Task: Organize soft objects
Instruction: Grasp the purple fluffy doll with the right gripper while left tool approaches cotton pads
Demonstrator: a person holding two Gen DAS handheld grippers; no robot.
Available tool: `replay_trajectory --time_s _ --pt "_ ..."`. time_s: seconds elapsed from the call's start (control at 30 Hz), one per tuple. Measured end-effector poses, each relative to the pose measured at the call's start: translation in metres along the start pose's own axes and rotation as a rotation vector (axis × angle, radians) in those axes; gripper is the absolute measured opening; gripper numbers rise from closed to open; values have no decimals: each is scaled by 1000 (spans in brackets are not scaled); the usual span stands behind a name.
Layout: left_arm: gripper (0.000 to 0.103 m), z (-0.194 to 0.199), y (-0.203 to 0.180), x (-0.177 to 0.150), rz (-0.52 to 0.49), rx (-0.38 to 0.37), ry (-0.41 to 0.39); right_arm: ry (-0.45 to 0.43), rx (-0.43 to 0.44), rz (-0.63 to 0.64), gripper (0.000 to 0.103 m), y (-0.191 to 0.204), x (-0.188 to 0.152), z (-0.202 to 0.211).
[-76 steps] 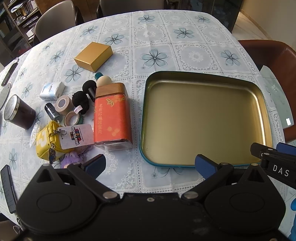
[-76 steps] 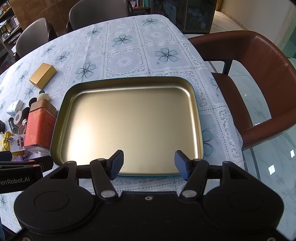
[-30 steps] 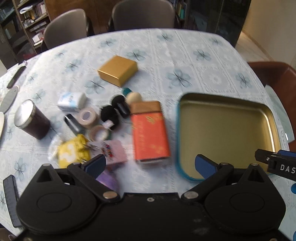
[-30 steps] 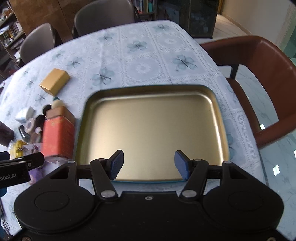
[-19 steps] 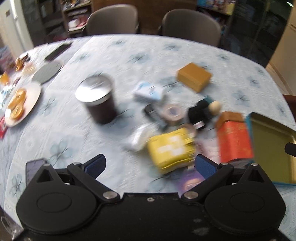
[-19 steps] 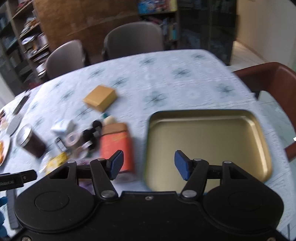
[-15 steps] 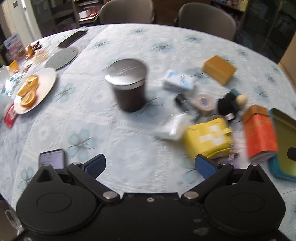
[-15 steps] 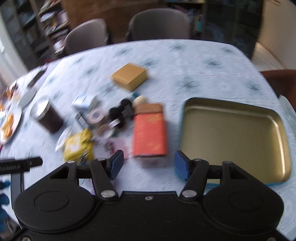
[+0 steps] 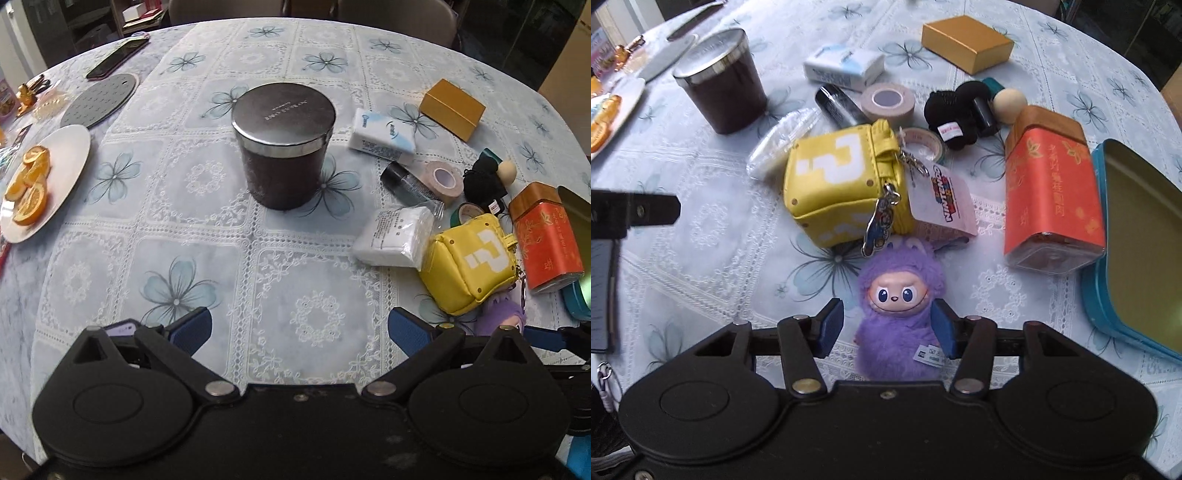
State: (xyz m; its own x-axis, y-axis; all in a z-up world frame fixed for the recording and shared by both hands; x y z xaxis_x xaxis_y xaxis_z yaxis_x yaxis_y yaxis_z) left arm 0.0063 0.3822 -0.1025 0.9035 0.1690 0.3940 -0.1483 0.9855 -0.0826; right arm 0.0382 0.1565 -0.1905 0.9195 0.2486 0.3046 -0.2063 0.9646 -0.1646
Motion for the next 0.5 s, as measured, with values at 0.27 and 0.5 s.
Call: replay_trajectory --time_s 0.27,0.5 --pt "102 -28 -34 47 -31 -93 -5 30 -44 -68 38 -6 -8 -7" --pt "97 -63 -62 65 -61 -130 45 15 -49 -73 38 -2 -15 2"
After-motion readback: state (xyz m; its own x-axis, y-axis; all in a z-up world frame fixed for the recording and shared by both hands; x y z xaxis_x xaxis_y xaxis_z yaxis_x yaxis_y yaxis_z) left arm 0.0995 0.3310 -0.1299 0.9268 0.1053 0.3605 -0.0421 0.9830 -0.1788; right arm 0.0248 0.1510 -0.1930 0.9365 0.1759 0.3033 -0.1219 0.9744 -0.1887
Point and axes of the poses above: each gripper's, at about its wrist camera, not at the fingertips, and z roughly against the way its jaws point, y to its left, x to its top, the point moved 6 cm from there along -z, roughly the way its jaws point, and after that the axes turned 4 degrees about z, right-handed, at the moved point
